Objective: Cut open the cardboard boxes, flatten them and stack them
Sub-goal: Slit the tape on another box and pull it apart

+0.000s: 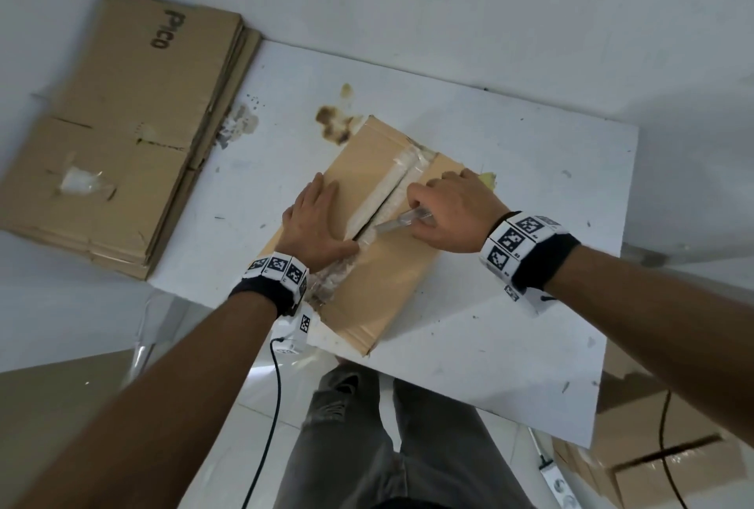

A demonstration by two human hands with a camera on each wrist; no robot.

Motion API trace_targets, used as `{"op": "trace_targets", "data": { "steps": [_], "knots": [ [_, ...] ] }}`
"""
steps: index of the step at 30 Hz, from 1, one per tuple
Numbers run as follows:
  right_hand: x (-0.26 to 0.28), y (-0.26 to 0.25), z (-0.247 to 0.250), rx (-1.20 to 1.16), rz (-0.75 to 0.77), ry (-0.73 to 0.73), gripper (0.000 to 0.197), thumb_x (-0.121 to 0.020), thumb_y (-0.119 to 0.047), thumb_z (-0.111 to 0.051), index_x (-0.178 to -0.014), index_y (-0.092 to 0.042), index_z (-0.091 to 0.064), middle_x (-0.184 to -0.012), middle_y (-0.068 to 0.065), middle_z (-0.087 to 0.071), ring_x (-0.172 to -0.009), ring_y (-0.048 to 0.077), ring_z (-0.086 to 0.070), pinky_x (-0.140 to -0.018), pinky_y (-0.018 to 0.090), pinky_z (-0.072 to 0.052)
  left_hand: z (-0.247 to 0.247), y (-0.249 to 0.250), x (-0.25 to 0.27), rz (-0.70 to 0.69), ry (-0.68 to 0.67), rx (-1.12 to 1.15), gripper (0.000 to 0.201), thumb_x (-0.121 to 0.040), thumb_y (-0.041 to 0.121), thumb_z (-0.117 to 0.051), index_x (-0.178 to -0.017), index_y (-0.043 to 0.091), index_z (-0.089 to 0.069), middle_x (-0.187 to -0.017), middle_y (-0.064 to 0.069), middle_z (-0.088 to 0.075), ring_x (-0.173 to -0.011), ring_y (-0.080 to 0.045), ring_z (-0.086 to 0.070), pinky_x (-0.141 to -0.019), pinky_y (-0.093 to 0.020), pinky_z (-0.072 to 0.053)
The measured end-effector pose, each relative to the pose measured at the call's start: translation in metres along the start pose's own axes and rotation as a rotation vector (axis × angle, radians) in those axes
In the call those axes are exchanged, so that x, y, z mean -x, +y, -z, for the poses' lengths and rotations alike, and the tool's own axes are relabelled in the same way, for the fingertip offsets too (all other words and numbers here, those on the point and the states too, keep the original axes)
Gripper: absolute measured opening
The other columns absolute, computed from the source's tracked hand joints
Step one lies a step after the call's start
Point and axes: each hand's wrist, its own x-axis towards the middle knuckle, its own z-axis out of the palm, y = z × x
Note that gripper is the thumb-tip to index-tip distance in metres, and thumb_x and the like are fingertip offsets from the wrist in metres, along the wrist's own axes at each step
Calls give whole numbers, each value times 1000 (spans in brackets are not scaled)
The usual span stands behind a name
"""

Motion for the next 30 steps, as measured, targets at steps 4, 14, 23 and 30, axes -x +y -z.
{"op": "trace_targets", "data": {
  "steps": [4, 14, 23, 30],
  "knots": [
    [-8, -23, -9, -9, 37, -11, 26, -95, -43, -48, -103, -20, -54, -82, 0, -60, -72, 24, -56, -83, 40, -44, -4, 1, 1, 5, 12, 11, 118, -73, 46, -84, -164, 19, -13, -172, -4, 1, -157, -21, -4, -126, -50, -9],
    [-10, -14, -12, -67, 1, 21, 25, -94, -42, -51, -102, -19, -58, -77, -4, -55, -70, 21, -54, -80, 37, -45, -11, 2, 0, 22, 53, 18, 122, -64, 46, -87, -162, 20, -18, -171, -4, -4, -156, -22, -8, -124, -50, -13],
    [-17, -22, -20, -60, 35, 13, 28, -95, -44, -48, -105, -20, -58, -85, -1, -63, -73, 21, -58, -77, 36, -45, -8, 0, 1, 28, 48, 45, 117, -67, 42, -87, -160, 20, -21, -170, -8, -7, -155, -25, -11, -126, -49, -12],
    [-16, -20, -19, -27, 71, 32, 23, -95, -42, -48, -97, -20, -57, -77, -3, -56, -65, 18, -51, -66, 32, -33, -8, -4, 0, 36, 52, 88, 115, -64, 40, -87, -159, 22, -24, -169, -4, -11, -154, -23, -15, -125, -49, -15]
  ]
}}
